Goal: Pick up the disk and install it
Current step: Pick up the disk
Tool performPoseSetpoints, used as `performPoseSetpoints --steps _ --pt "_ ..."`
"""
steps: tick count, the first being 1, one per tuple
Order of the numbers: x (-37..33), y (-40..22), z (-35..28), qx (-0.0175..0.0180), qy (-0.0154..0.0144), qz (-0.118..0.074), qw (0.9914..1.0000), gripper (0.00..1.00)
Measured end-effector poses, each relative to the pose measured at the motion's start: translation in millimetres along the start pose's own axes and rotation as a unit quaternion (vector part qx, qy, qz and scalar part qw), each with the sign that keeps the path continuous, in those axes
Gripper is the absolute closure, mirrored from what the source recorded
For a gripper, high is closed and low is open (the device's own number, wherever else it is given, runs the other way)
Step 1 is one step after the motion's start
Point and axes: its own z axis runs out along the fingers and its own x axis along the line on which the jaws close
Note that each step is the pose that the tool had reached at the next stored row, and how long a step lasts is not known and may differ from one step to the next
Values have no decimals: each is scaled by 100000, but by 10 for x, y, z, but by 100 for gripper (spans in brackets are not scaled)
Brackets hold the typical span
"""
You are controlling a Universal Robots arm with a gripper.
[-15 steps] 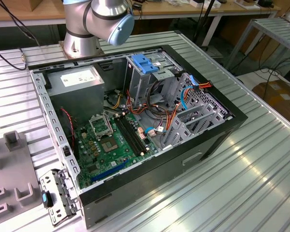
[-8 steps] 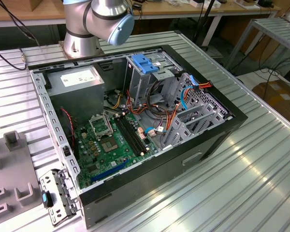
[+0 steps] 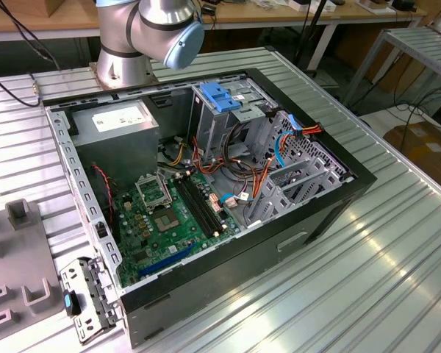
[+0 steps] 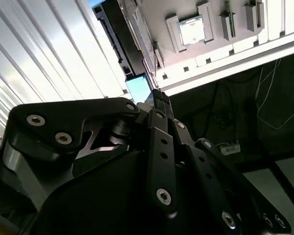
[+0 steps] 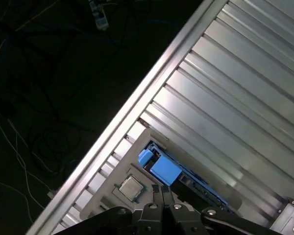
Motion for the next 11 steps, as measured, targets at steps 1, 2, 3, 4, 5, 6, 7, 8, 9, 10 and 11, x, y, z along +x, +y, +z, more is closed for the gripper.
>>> performPoseSetpoints --steps 1,2,3,4,5,6,7,8,9,10,11 --pt "0 0 0 23 35 -826 99997 89" --pt "0 0 0 46 62 -1568 99988 89" --pt "0 0 0 73 91 -2361 99972 89" --pt "0 0 0 97 122 -3197 99949 89" --pt "0 0 0 121 159 -4031 99919 89" --pt "0 0 0 142 185 -4716 99888 89" --pt "0 0 0 171 216 -5580 99844 89" --pt "0 0 0 218 278 -7176 99742 89" --pt "0 0 0 271 342 -8872 99605 89" --pt "0 0 0 294 376 -9722 99525 89" --pt "0 0 0 337 430 -11126 99378 89"
